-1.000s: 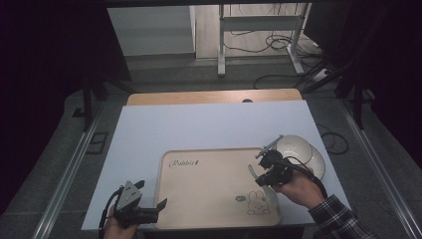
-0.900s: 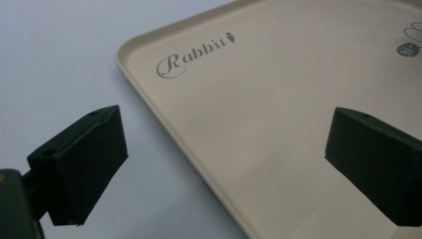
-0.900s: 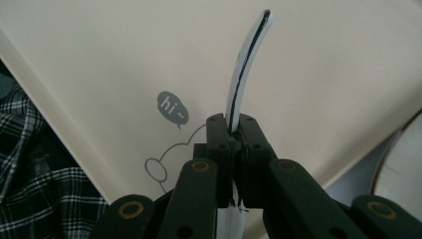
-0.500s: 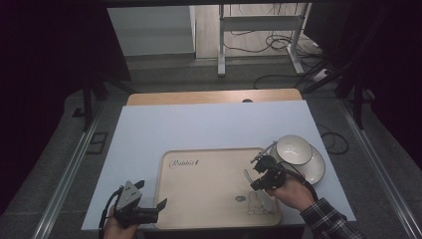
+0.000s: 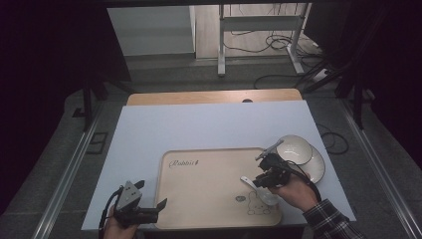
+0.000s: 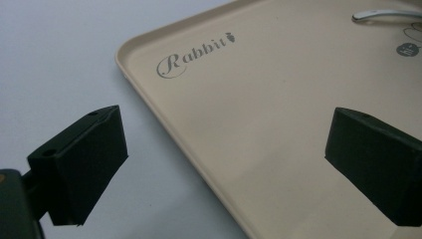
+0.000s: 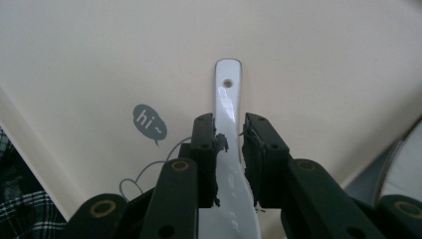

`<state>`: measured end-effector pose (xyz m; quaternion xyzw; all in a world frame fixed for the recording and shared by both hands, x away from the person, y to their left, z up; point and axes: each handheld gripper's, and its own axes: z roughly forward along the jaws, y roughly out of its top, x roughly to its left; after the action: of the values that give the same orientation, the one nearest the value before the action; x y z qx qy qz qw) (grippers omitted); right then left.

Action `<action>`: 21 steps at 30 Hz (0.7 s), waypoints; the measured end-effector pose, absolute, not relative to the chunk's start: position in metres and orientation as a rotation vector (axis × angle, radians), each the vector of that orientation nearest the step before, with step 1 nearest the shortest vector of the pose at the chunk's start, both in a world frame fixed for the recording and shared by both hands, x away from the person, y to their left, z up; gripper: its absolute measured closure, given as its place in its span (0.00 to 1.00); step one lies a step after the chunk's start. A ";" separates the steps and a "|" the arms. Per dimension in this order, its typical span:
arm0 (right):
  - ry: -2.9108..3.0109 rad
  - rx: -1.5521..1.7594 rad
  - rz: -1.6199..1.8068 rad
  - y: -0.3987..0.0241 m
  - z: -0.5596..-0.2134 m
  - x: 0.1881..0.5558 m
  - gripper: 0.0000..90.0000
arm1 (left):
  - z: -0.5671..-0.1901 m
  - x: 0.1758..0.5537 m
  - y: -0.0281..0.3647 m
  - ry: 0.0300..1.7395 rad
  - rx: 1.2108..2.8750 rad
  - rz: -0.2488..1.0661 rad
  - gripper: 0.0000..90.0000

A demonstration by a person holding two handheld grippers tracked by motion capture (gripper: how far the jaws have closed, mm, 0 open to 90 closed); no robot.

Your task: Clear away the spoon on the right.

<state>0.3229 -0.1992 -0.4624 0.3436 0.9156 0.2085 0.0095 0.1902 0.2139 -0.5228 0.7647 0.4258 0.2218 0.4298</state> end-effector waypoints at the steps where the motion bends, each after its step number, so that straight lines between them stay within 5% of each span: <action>1: 2.853 1.064 0.659 -0.201 -0.461 0.323 0.83 | -0.523 0.190 0.214 1.062 1.909 0.554 0.03; 10: 2.784 1.063 0.779 -0.204 -0.453 0.317 0.81 | -0.523 0.190 0.214 1.062 1.908 0.554 0.03; 21: 2.693 0.929 0.942 -0.203 -0.458 0.297 1.00 | -0.523 0.190 0.214 1.062 1.908 0.555 0.03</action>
<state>0.2969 -0.2029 -0.4583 0.3088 0.8953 0.3132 0.0706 0.1900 0.2138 -0.5228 0.7646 0.4256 0.2224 0.4299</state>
